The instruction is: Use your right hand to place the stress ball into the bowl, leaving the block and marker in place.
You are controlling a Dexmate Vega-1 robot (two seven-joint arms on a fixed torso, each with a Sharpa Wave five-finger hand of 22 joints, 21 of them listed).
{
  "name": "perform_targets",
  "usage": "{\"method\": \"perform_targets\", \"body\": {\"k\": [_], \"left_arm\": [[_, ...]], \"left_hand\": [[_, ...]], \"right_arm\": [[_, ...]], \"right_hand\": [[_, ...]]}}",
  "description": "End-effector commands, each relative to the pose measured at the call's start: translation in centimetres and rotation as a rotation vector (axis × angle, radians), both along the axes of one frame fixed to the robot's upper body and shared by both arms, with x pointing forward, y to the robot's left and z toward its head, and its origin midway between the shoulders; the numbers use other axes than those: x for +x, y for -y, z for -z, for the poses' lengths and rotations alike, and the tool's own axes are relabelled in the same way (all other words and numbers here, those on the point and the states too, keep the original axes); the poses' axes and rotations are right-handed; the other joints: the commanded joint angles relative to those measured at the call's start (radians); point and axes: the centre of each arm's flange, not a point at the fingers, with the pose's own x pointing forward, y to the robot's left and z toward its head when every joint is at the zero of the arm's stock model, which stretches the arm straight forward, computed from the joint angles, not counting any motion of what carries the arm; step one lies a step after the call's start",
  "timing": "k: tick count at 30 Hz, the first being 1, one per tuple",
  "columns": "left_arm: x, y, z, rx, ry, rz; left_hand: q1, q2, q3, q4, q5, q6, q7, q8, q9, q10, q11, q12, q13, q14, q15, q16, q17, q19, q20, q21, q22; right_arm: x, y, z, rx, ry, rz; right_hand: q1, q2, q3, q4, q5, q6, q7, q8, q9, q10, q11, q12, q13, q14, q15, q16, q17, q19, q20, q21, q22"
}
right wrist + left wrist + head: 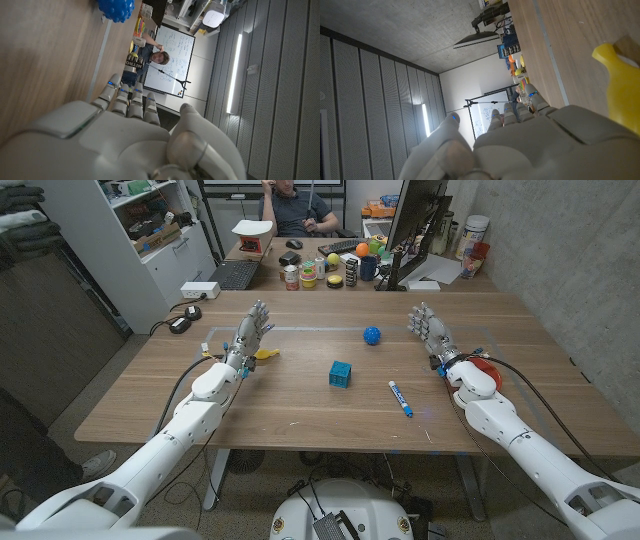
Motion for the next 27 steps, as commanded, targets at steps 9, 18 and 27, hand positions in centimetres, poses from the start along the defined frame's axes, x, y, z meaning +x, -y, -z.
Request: {"method": "perform_targets", "body": {"k": [9, 18, 27], "left_arm": [[0.1, 0.2, 0.2, 0.021, -0.012, 0.015], [0.2, 0.2, 0.2, 0.025, -0.013, 0.018], [0.4, 0.0, 0.2, 0.024, -0.012, 0.019]], "left_hand": [[0.01, 0.001, 0.004, -0.001, 0.005, -0.008, 0.0, 0.004, 0.002, -0.008, 0.002, 0.005, 0.002, -0.009, -0.001, 0.005, 0.002, -0.005, 0.001, 0.004, 0.005], [0.01, 0.001, 0.003, -0.001, 0.006, -0.01, -0.002, 0.004, 0.002, -0.007, 0.002, 0.006, 0.002, -0.009, -0.001, 0.005, 0.002, -0.004, 0.001, 0.001, 0.005], [0.01, 0.001, 0.003, -0.001, 0.006, -0.009, -0.002, 0.004, 0.002, -0.008, 0.001, 0.005, 0.002, -0.008, -0.002, 0.005, 0.002, -0.004, 0.001, -0.001, 0.006]], "right_arm": [[-0.1, -0.1, -0.7, -0.037, 0.052, 0.052], [-0.9, -1.0, -2.8, -0.195, 0.138, 0.144], [-2.3, -3.0, -4.4, -0.432, 0.222, 0.333]], "right_hand": [[0.02, 0.007, 0.018, -0.007, 0.001, 0.008, -0.001, 0.007, 0.005, 0.008, 0.0, 0.004, 0.004, 0.001, 0.004, 0.003, 0.004, -0.001, 0.001, 0.004, 0.005], [0.034, 0.005, 0.027, -0.017, -0.003, 0.013, -0.001, 0.009, 0.005, 0.009, -0.003, 0.004, 0.004, 0.002, 0.0, 0.002, 0.003, -0.003, 0.001, 0.002, 0.005], [0.069, 0.016, 0.055, -0.036, -0.014, 0.021, -0.008, 0.011, 0.005, 0.022, -0.018, 0.008, 0.004, 0.019, -0.013, 0.006, 0.002, 0.01, -0.009, 0.001, 0.004]]}}
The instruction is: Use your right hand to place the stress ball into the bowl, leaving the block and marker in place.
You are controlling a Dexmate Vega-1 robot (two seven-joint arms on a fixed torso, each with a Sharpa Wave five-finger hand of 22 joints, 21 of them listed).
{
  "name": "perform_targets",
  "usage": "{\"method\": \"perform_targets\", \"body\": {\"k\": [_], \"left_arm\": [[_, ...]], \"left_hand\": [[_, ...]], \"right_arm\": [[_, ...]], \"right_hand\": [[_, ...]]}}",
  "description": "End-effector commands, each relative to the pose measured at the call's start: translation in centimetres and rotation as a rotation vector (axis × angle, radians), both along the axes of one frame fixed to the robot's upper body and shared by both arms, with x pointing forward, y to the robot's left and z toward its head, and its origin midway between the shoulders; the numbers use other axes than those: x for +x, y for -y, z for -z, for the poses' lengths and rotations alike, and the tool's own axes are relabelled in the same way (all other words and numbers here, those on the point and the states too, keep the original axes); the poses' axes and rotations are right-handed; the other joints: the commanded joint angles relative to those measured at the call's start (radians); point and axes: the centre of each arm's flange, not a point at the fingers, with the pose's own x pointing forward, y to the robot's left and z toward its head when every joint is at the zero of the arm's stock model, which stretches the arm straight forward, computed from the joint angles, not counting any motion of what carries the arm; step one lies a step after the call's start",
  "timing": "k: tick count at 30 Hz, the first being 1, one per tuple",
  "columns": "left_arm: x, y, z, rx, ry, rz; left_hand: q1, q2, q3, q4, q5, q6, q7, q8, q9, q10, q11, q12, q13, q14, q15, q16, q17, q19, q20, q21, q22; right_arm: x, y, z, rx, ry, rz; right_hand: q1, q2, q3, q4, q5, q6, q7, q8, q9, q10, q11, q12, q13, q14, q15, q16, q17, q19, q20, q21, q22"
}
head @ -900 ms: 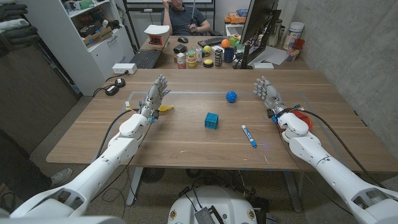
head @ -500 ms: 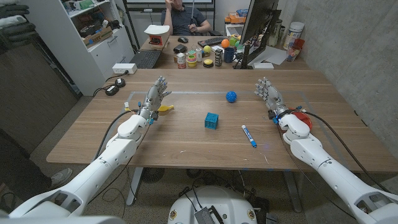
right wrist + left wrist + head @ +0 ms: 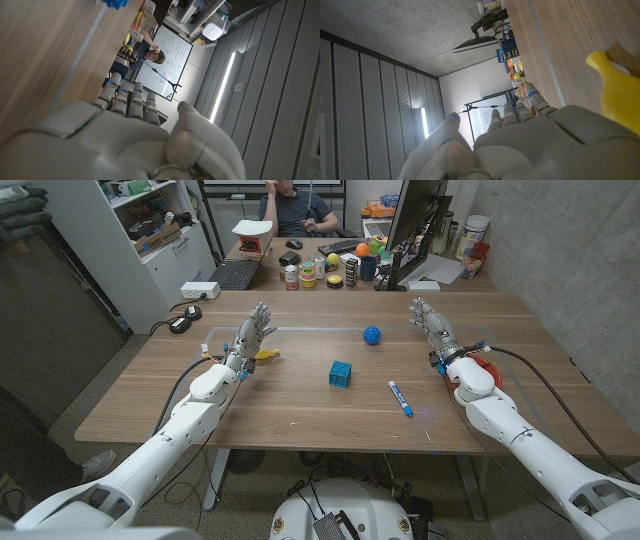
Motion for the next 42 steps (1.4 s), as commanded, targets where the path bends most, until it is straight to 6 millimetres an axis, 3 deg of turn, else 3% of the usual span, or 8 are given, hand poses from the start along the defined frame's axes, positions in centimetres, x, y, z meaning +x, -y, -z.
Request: {"method": "perform_targets", "body": {"k": [1, 10, 21, 25, 30, 33, 42], "left_arm": [[0.2, -0.1, 0.0, 0.002, -0.001, 0.003], [0.3, -0.4, 0.0, 0.0, 0.0, 0.004], [0.1, -0.2, 0.2, 0.006, 0.005, 0.018], [0.0, -0.1, 0.1, 0.008, 0.009, 0.023], [-0.2, 0.0, 0.0, 0.009, 0.017, 0.028], [-0.2, 0.0, 0.0, 0.01, 0.019, 0.029], [-0.7, -0.2, 0.1, 0.012, 0.028, 0.037]], "left_hand": [[0.01, 0.001, 0.003, -0.001, 0.006, -0.009, -0.003, 0.004, 0.001, -0.007, 0.002, 0.006, 0.002, -0.008, -0.001, 0.005, 0.003, -0.004, 0.001, -0.002, 0.001], [0.01, 0.001, 0.002, -0.002, 0.006, -0.009, -0.002, 0.004, 0.001, -0.006, 0.003, 0.006, 0.002, -0.008, -0.002, 0.005, 0.003, -0.002, 0.001, -0.004, 0.002], [0.01, 0.001, 0.001, -0.002, 0.007, -0.008, -0.002, 0.004, 0.001, -0.005, 0.004, 0.006, 0.002, -0.008, -0.002, 0.004, 0.003, -0.001, 0.002, -0.007, 0.002], [0.009, 0.001, 0.0, -0.002, 0.007, -0.008, -0.002, 0.005, 0.001, -0.006, 0.004, 0.006, 0.002, -0.007, -0.002, 0.004, 0.003, 0.0, 0.002, -0.008, 0.002], [0.009, 0.001, -0.001, -0.002, 0.007, -0.008, -0.002, 0.005, 0.001, -0.005, 0.002, 0.006, 0.002, -0.008, -0.003, 0.004, 0.003, 0.0, 0.002, -0.01, 0.002], [0.009, 0.001, -0.001, -0.002, 0.007, -0.008, -0.002, 0.005, 0.001, -0.006, 0.002, 0.006, 0.002, -0.007, -0.003, 0.004, 0.003, 0.001, 0.002, -0.011, 0.002], [0.008, 0.001, -0.002, -0.002, 0.007, -0.008, -0.002, 0.005, 0.001, -0.005, 0.002, 0.006, 0.002, -0.007, -0.003, 0.003, 0.003, 0.002, 0.002, -0.013, 0.002]], "right_arm": [[-1.6, -2.2, -2.0, -0.275, 0.119, 0.245], [-3.2, -4.9, -3.2, -0.461, 0.235, 0.488], [-5.0, -8.8, -3.9, -0.621, 0.387, 0.779], [-5.3, -9.9, -4.1, -0.672, 0.435, 0.833], [-5.3, -11.3, -4.2, -0.759, 0.466, 0.887], [-5.1, -11.7, -4.3, -0.795, 0.463, 0.894], [-3.9, -13.4, -5.2, -0.935, 0.323, 0.862]], "right_hand": [[0.031, 0.015, 0.027, -0.007, -0.012, 0.018, -0.004, 0.011, 0.005, 0.018, -0.014, 0.009, 0.003, 0.019, -0.015, 0.008, 0.002, 0.013, -0.01, -0.001, 0.004], [0.084, 0.03, 0.084, -0.027, -0.03, 0.046, -0.015, 0.017, 0.005, 0.042, -0.023, 0.016, 0.003, 0.046, -0.032, 0.013, 0.003, 0.033, -0.02, 0.002, 0.005], [0.158, 0.017, 0.15, -0.073, -0.047, 0.08, -0.03, 0.021, 0.005, 0.066, -0.054, 0.019, 0.001, 0.081, -0.06, 0.013, -0.001, 0.07, -0.017, 0.009, 0.004], [0.17, 0.006, 0.16, -0.085, -0.052, 0.073, -0.036, 0.016, 0.005, 0.048, -0.064, 0.01, 0.0, 0.083, -0.07, 0.009, -0.001, 0.079, -0.025, 0.01, 0.003], [0.177, -0.02, 0.161, -0.102, -0.064, 0.039, -0.04, 0.002, 0.005, 0.017, -0.074, -0.004, 0.001, 0.053, -0.088, -0.006, 0.0, 0.079, -0.05, 0.006, 0.003], [0.168, -0.046, 0.147, -0.108, -0.074, 0.013, -0.043, -0.005, 0.006, -0.009, -0.07, -0.014, 0.001, 0.019, -0.093, -0.014, 0.003, 0.072, -0.062, -0.001, 0.003], [0.076, -0.101, 0.072, -0.084, -0.083, -0.068, -0.059, -0.01, 0.008, -0.148, -0.064, -0.04, 0.003, -0.106, -0.063, -0.017, 0.011, 0.005, -0.038, -0.048, 0.002]]}}
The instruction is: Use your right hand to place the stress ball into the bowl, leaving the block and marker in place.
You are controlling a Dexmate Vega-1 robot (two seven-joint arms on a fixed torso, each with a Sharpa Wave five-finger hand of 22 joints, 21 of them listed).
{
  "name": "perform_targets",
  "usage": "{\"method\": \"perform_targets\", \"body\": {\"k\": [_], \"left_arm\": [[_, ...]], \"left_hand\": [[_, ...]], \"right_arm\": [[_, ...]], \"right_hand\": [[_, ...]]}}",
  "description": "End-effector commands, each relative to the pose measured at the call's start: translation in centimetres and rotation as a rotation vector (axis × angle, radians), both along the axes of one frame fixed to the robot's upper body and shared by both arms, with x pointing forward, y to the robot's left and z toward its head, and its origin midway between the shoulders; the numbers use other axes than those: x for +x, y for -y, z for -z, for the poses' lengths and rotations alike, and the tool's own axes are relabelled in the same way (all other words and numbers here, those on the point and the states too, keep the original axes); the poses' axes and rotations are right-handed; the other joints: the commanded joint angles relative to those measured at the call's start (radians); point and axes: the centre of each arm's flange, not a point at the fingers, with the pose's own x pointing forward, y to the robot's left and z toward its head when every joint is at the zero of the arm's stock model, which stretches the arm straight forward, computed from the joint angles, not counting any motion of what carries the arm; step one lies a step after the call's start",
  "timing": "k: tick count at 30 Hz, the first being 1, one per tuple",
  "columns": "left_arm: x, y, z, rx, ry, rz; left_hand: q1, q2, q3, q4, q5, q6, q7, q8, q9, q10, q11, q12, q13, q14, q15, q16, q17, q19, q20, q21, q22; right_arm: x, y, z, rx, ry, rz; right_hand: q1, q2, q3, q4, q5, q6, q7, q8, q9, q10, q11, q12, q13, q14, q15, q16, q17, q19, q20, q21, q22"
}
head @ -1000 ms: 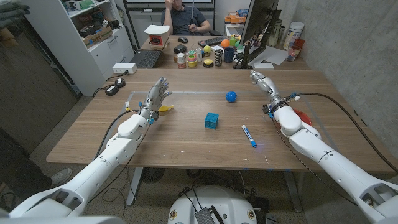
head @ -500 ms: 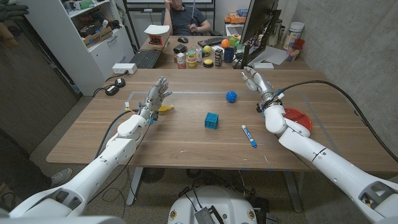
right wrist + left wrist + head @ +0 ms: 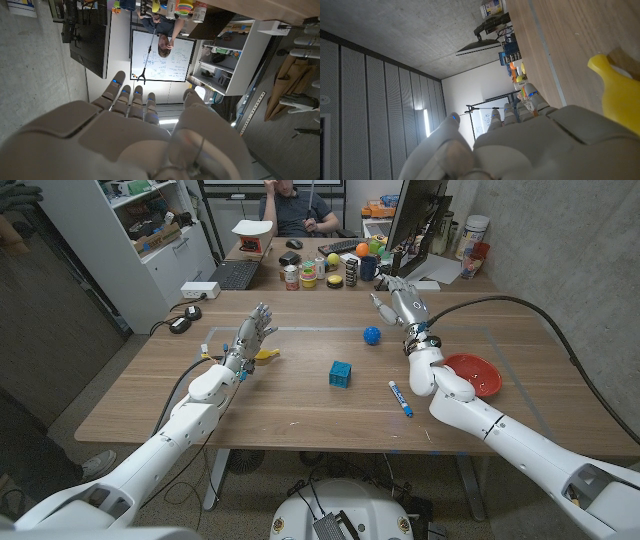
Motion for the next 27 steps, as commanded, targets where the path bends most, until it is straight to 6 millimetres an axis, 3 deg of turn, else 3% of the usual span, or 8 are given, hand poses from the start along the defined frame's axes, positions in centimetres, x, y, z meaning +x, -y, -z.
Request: {"method": "perform_targets", "body": {"k": [1, 5, 11, 20, 27], "left_arm": [[-0.5, -0.2, 0.1, 0.0, 0.011, 0.011], [-0.6, -0.4, 0.2, -0.002, 0.012, 0.011], [-0.7, -0.7, 0.4, -0.006, 0.01, 0.009], [-0.9, -0.9, 0.6, -0.003, 0.011, 0.015], [-1.0, -0.9, 0.8, 0.0, 0.008, 0.017]], "left_hand": [[0.008, 0.001, -0.002, -0.002, 0.007, -0.008, -0.002, 0.005, 0.002, -0.005, 0.003, 0.006, 0.002, -0.007, -0.003, 0.003, 0.003, 0.002, 0.002, -0.001, 0.002], [0.008, 0.001, -0.003, -0.002, 0.007, -0.008, -0.004, 0.005, 0.002, -0.004, 0.001, 0.006, 0.002, -0.006, -0.003, 0.003, 0.003, 0.003, 0.002, -0.003, 0.002], [0.008, 0.001, -0.004, -0.002, 0.008, -0.008, -0.004, 0.004, 0.002, -0.005, 0.003, 0.006, 0.002, -0.006, -0.004, 0.003, 0.003, 0.004, 0.002, -0.005, 0.002], [0.008, 0.001, -0.005, -0.002, 0.008, -0.007, -0.004, 0.005, 0.002, -0.005, 0.003, 0.006, 0.002, -0.005, -0.003, 0.003, 0.003, 0.005, 0.002, -0.008, 0.002], [0.007, 0.001, -0.006, -0.002, 0.008, -0.006, -0.005, 0.005, 0.002, -0.004, 0.003, 0.006, 0.002, -0.005, -0.003, 0.003, 0.003, 0.007, 0.001, -0.01, 0.002]], "right_arm": [[0.8, -2.6, -1.1, -0.112, -0.123, 0.096], [1.4, -3.1, -1.3, -0.132, -0.169, 0.11], [2.3, -3.7, -1.6, -0.158, -0.218, 0.142], [4.4, -3.8, -1.0, -0.18, -0.339, 0.186], [5.6, -3.5, -0.6, -0.183, -0.405, 0.214]], "right_hand": [[-0.044, -0.014, -0.03, 0.013, -0.001, -0.032, -0.007, -0.004, 0.003, -0.064, 0.008, -0.01, 0.003, -0.049, 0.02, -0.001, 0.006, -0.031, 0.017, -0.019, 0.002], [-0.067, -0.023, -0.049, 0.02, 0.002, -0.07, -0.008, -0.007, 0.003, -0.118, 0.014, -0.012, 0.002, -0.088, 0.033, 0.0, 0.005, -0.059, 0.04, -0.039, 0.001], [-0.071, -0.026, -0.056, 0.017, 0.004, -0.097, -0.01, -0.009, 0.003, -0.148, 0.01, -0.011, 0.002, -0.096, 0.032, 0.003, 0.002, -0.049, 0.074, -0.044, -0.001], [-0.059, -0.019, -0.055, 0.006, 0.008, -0.128, -0.013, -0.008, 0.003, -0.196, 0.019, -0.014, 0.0, -0.13, 0.04, -0.002, -0.003, -0.062, 0.077, -0.061, -0.003], [-0.058, -0.014, -0.058, 0.003, 0.008, -0.149, -0.015, -0.006, 0.003, -0.233, 0.016, -0.014, -0.001, -0.16, 0.045, -0.003, -0.004, -0.076, 0.117, -0.077, -0.004]]}}
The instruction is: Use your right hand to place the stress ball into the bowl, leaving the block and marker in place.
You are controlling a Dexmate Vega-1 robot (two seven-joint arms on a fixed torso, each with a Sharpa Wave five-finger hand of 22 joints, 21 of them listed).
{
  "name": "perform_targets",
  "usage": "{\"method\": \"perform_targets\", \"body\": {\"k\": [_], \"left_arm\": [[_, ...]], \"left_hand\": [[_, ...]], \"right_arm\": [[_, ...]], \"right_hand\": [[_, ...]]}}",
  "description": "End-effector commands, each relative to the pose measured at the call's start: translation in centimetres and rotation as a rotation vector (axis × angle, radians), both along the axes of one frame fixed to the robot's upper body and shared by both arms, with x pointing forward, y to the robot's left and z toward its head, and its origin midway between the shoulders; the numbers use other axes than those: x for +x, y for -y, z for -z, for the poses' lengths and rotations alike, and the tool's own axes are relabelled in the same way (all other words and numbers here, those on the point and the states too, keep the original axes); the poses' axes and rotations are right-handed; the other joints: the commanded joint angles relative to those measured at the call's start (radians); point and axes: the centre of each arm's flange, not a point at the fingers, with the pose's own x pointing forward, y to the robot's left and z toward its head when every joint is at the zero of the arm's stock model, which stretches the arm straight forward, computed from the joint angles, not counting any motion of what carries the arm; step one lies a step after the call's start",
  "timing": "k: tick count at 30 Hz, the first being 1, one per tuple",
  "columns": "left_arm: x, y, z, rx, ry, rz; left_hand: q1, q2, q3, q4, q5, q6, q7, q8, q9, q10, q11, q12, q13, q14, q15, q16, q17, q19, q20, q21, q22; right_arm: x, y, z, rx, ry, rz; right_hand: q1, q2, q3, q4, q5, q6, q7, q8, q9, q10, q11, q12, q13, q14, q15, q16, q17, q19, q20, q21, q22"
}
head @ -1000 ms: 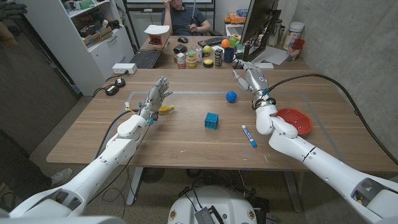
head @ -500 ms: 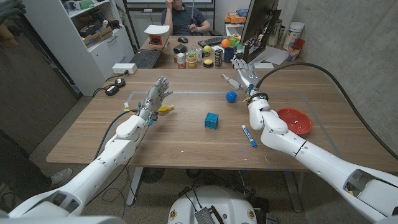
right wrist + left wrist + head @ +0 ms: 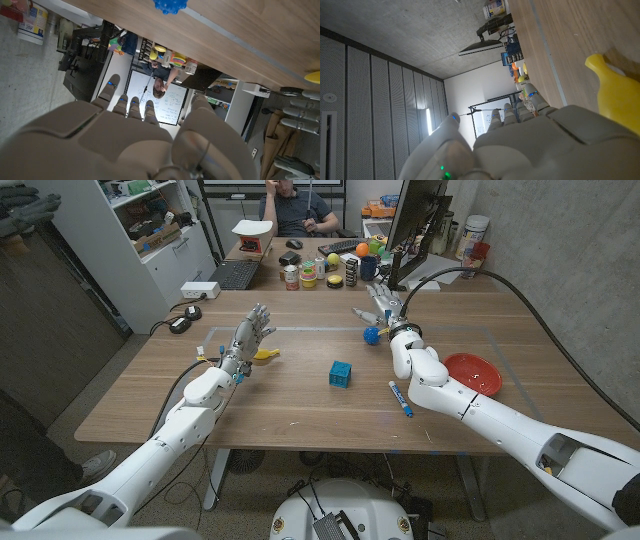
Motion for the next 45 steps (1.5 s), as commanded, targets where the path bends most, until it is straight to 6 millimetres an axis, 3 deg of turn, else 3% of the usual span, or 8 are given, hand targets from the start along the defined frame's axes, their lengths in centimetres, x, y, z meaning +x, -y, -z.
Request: {"method": "perform_targets", "body": {"k": [1, 13, 23, 37, 45], "left_arm": [[-0.2, -0.2, 0.3, 0.002, 0.0, 0.007], [-0.3, 0.2, 0.5, 0.01, 0.0, 0.016], [-0.2, 0.4, 0.7, 0.014, -0.007, 0.017], [0.0, 0.5, 1.0, 0.017, -0.014, 0.017], [0.0, 0.4, 1.1, 0.019, -0.015, 0.017]], "left_hand": [[0.007, 0.001, -0.003, 0.001, 0.008, -0.007, -0.005, 0.005, 0.002, -0.004, 0.003, 0.006, 0.002, -0.005, -0.003, 0.003, 0.003, 0.007, 0.002, -0.003, 0.002], [0.006, 0.001, -0.005, 0.001, 0.009, -0.007, -0.005, 0.005, 0.002, -0.004, 0.003, 0.006, 0.002, -0.004, -0.004, 0.002, 0.003, 0.009, 0.002, -0.007, 0.002], [0.006, 0.001, -0.007, 0.001, 0.009, -0.008, -0.005, 0.005, 0.002, -0.005, 0.001, 0.006, 0.002, -0.005, -0.004, 0.002, 0.003, 0.01, 0.003, -0.01, 0.002], [0.005, 0.002, -0.008, 0.001, 0.01, -0.008, -0.005, 0.004, 0.002, -0.004, 0.002, 0.006, 0.002, -0.005, -0.004, 0.001, 0.003, 0.012, 0.002, -0.014, 0.002], [0.005, 0.002, -0.01, 0.001, 0.01, -0.009, -0.004, 0.004, 0.002, -0.005, 0.003, 0.005, 0.002, -0.004, -0.005, 0.001, 0.003, 0.012, 0.002, -0.017, 0.003]], "right_arm": [[2.3, 0.0, 0.5, -0.025, -0.131, 0.066], [3.4, 0.8, 1.5, -0.034, -0.212, 0.11], [4.0, 1.3, 2.4, -0.053, -0.252, 0.11], [4.7, 1.5, 3.7, -0.077, -0.301, 0.114], [5.0, 1.4, 4.0, -0.113, -0.324, 0.122]], "right_hand": [[0.0, 0.01, 0.001, -0.008, 0.008, -0.015, -0.003, 0.003, 0.003, -0.022, -0.002, -0.005, -0.001, -0.018, 0.001, -0.002, -0.001, -0.006, 0.033, -0.01, -0.001], [-0.003, 0.01, -0.005, -0.009, 0.008, -0.024, -0.006, 0.005, 0.003, -0.027, -0.006, 0.003, -0.002, -0.024, 0.007, 0.003, -0.002, -0.004, 0.063, -0.019, -0.002], [0.005, 0.008, -0.009, -0.019, 0.01, -0.02, -0.005, 0.013, 0.003, 0.011, -0.013, 0.023, -0.003, 0.009, -0.004, 0.016, -0.005, 0.038, 0.071, -0.018, -0.003], [0.023, 0.007, -0.012, -0.038, 0.014, 0.015, -0.007, 0.027, 0.002, 0.058, -0.023, 0.038, -0.005, 0.067, -0.028, 0.028, -0.007, 0.102, 0.054, -0.02, -0.006], [0.037, 0.011, -0.015, -0.053, 0.016, 0.051, -0.008, 0.036, 0.002, 0.115, -0.043, 0.051, -0.005, 0.146, -0.057, 0.04, -0.007, 0.175, 0.03, -0.019, -0.005]]}}
